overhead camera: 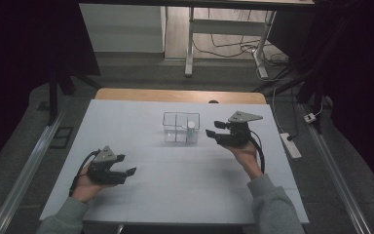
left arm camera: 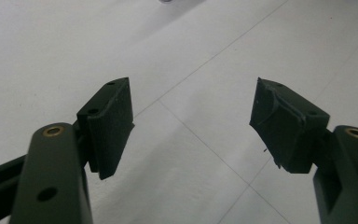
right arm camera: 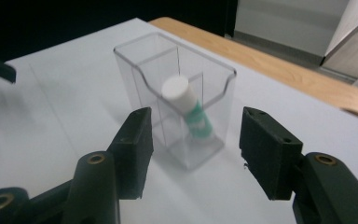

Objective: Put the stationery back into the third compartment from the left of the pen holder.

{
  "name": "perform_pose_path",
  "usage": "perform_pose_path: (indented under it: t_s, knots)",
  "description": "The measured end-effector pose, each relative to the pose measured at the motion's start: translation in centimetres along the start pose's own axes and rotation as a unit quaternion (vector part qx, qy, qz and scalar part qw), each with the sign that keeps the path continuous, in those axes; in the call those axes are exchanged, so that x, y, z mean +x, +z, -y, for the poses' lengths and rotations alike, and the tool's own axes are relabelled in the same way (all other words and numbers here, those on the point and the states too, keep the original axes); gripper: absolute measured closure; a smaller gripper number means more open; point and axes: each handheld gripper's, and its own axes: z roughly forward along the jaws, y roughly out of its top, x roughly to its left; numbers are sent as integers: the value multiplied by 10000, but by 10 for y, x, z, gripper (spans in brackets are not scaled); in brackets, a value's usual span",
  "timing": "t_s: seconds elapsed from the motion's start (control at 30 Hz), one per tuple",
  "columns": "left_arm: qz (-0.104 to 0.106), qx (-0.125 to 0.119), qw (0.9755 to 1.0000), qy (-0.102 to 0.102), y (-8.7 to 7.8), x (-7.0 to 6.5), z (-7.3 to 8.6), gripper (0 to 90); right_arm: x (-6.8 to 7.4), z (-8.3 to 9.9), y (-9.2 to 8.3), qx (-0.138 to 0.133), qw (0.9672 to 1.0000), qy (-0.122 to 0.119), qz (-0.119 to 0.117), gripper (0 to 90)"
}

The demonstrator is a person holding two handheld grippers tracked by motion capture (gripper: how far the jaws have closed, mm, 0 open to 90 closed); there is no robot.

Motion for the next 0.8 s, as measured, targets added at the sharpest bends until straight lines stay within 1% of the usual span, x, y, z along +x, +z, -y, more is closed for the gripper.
perform_pose_path:
  t_s: [0.23,0.5,0.67,0.8]
  knots:
    - [-14,9,10000,-7,0,0,0,296,0,29,-35,227,9996,64,128,427]
    - [-37,23,10000,-11,0,-1,0,295,1,60,-73,387,9986,137,319,415]
    - [-45,25,10000,-9,0,-1,0,295,0,79,-91,452,9979,231,415,407]
    - [-50,28,10000,-11,0,-1,0,295,-1,89,-100,498,9972,288,484,400]
